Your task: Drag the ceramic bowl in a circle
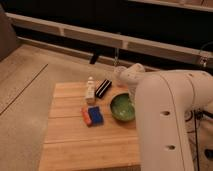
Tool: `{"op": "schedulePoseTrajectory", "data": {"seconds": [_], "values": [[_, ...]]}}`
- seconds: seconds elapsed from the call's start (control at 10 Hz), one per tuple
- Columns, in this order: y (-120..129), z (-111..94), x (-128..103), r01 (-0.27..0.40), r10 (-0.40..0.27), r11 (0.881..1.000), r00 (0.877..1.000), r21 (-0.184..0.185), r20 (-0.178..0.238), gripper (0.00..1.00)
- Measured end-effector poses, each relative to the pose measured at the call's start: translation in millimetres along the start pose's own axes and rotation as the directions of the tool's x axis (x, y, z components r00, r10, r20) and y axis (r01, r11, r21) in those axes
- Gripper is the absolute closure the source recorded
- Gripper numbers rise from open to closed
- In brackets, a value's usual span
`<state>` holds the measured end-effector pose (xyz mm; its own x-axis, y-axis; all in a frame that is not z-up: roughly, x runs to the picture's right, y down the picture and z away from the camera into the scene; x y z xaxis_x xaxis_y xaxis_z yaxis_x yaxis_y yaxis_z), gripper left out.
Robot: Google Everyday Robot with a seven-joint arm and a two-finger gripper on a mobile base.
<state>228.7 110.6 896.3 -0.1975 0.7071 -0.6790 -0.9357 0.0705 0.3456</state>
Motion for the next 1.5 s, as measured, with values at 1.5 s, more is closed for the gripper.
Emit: {"op": "schedulePoseTrajectory", "data": {"seconds": [1.5], "values": [[51,-42,-20,0.128,-0.118,0.986,0.989,-0.108,0.091,0.61]]}}
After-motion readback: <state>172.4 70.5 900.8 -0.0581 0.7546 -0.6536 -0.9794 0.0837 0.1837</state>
